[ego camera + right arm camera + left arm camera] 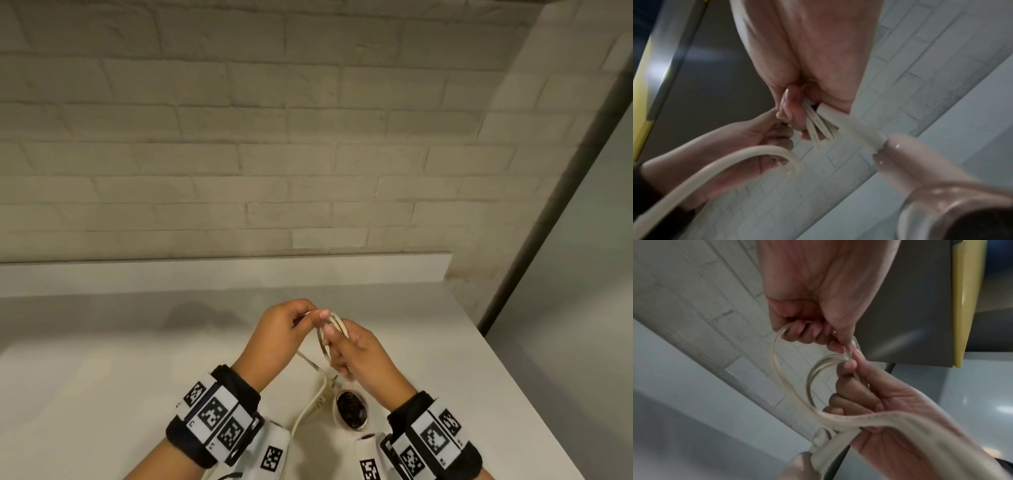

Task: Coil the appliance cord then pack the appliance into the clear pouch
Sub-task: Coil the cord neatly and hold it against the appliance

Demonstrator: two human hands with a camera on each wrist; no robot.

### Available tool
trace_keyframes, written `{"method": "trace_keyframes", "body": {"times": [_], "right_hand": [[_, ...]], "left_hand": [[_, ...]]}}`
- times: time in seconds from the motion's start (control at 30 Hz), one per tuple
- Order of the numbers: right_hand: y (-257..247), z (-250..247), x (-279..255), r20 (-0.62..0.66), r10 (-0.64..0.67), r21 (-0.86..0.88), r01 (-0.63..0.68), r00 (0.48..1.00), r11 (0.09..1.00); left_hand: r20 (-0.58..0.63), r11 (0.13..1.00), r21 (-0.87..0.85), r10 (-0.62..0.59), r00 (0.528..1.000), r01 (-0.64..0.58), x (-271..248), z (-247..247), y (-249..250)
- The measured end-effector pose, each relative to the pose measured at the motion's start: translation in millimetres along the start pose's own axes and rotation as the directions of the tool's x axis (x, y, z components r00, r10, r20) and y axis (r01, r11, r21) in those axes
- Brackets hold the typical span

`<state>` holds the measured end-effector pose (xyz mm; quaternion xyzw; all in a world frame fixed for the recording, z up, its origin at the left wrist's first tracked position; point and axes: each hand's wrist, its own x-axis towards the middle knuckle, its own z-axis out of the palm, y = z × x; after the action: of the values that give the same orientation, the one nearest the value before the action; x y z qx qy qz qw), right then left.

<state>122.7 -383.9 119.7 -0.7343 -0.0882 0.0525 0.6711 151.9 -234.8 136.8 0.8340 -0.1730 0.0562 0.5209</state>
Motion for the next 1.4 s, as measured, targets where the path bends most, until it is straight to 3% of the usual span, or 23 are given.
{"method": "trace_keyframes", "body": {"times": [0.1,0.17,0.27,0.37,0.5,0.57,0.67,0.73,0.77,0.8,0.87,0.9,1.03,1.2,1.3,1.4], "right_hand": [[-1.7,-6.9,0.5,-0.028,0.040,0.004,-0.040,0.999,0.999],[-2.3,-14.4,3.2,-0.067,0.047,0.072,-0.042,0.997,0.997],[-3.4,-20.7,6.7,-0.111,0.078,0.118,-0.064,0.991,0.991],[-3.0,-18.3,9.6,-0.150,0.071,0.107,-0.055,0.986,0.993],[-3.5,-13.8,10.8,-0.190,0.053,0.080,-0.038,0.980,0.996],[-3.6,-12.6,10.2,-0.195,0.042,0.076,-0.027,0.980,0.997],[-2.8,-9.2,10.3,-0.180,0.034,0.065,-0.023,0.983,0.998],[-2.7,-6.7,10.0,-0.154,0.029,0.060,-0.020,0.988,0.998],[-3.0,-6.7,8.9,-0.143,0.026,0.063,-0.017,0.989,0.998],[-3.5,-8.2,7.4,-0.133,0.024,0.065,-0.015,0.991,0.998],[-3.3,-13.7,3.8,-0.104,0.026,0.050,-0.021,0.994,0.999],[-2.8,-16.5,2.5,-0.089,0.030,0.038,-0.027,0.996,0.999],[-1.6,-22.7,-0.7,-0.063,0.058,0.013,-0.057,0.996,0.998],[-4.2,-24.5,-3.8,0.012,0.092,0.104,-0.093,0.996,0.990],[-1.0,-25.5,-5.3,0.069,0.070,0.263,-0.085,0.995,0.961],[3.8,-29.4,-4.1,0.057,0.062,0.493,-0.082,0.996,0.866]], "left_hand": [[0.103,0.996,-0.012,-0.083,0.991,0.085,-0.1,-6.0,1.1],[0.263,0.976,-0.078,-0.177,0.948,0.204,-6.3,-8.6,-0.6],[0.449,0.912,-0.240,-0.198,0.871,0.332,-23.5,-8.8,-9.2],[0.517,0.849,-0.348,-0.180,0.837,0.398,-40.0,-7.6,-15.5],[0.537,0.880,-0.318,-0.140,0.832,0.353,-50.6,-5.7,-10.2],[0.560,0.800,-0.403,-0.169,0.811,0.445,-50.7,-4.8,-9.3],[0.662,0.517,-0.585,-0.140,0.736,0.625,-52.5,-0.3,-10.8],[0.679,0.522,-0.581,-0.111,0.726,0.624,-55.4,9.1,-12.3],[0.649,0.593,-0.546,-0.147,0.746,0.592,-55.8,12.7,-13.9],[0.573,0.710,-0.480,-0.192,0.797,0.516,-55.1,15.2,-19.5],[0.280,0.937,-0.216,-0.209,0.937,0.274,-51.7,12.6,-35.0],[0.164,0.973,-0.088,-0.197,0.967,0.213,-48.6,6.6,-43.3],[-0.015,0.971,0.203,-0.127,0.992,0.128,-27.4,-21.8,-56.6],[-0.131,0.882,0.467,0.005,0.991,0.057,0.4,-56.5,-49.4],[-0.148,0.910,0.410,0.010,0.989,0.052,9.4,-60.6,-55.0],[-0.009,0.964,0.123,-0.238,0.971,0.237,0.9,-42.0,-73.3]]}}
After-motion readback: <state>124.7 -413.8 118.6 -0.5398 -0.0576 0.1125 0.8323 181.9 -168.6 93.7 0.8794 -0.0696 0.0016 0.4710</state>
